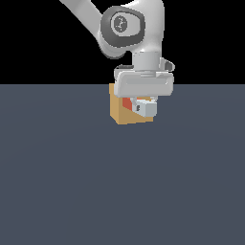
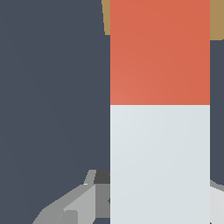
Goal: Insert the peg into the horizontal hole in a box.
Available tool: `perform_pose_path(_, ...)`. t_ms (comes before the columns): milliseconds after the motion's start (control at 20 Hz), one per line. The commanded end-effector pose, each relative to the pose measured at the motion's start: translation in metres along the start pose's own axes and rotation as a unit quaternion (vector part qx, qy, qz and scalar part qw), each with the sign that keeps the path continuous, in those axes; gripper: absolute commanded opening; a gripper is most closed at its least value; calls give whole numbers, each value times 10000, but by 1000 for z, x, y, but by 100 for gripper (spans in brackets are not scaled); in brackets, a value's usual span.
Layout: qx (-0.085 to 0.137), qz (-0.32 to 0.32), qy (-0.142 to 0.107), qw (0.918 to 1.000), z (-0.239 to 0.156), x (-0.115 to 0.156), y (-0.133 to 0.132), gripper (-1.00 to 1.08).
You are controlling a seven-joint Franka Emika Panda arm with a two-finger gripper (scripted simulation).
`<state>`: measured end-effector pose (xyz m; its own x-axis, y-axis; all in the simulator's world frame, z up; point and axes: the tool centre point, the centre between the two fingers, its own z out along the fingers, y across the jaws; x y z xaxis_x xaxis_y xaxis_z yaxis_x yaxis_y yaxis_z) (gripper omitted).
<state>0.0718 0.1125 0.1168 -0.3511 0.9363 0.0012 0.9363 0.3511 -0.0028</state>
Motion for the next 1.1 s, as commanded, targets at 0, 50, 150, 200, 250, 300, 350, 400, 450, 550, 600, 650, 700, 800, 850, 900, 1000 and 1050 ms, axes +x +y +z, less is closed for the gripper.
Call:
perform_pose_path(0,-15,110,-5,9999,-6,6,9,-100)
perform_pose_path(50,-15,140,-5,9999,-7,8,12,-100)
perform_pose_path(150,-15,189,-5,9998,-9,11,16,-100)
perform_pose_path(200,-15,208,-5,9998,-9,12,18,-100)
perform_pose_path(250,-15,223,-5,9997,-10,13,20,-100)
perform_pose_path(300,-15,236,-6,9997,-10,14,21,-100)
perform_pose_path(350,-15,246,-6,9997,-11,15,22,-100)
perform_pose_path(400,-15,253,-6,9997,-11,15,22,-100)
perform_pose_path(450,-15,257,-6,9997,-11,15,23,-100)
perform_pose_path(550,-15,257,-6,9997,-11,15,23,-100)
perform_pose_path(600,-15,257,-6,9997,-11,15,23,-100)
perform_pose_path(650,-15,257,-6,9997,-11,15,23,-100)
perform_pose_path(700,4,254,-3,9997,-9,16,22,-100)
perform_pose_path(800,-4,259,-3,9997,-10,16,23,-100)
perform_pose_path(850,-13,265,-3,9996,-11,15,24,-100)
perform_pose_path(900,-23,270,-2,9996,-13,15,25,-100)
perform_pose_path(1000,-29,274,-2,9996,-14,15,27,-100)
perform_pose_path(1050,-29,274,-2,9996,-14,15,27,-100)
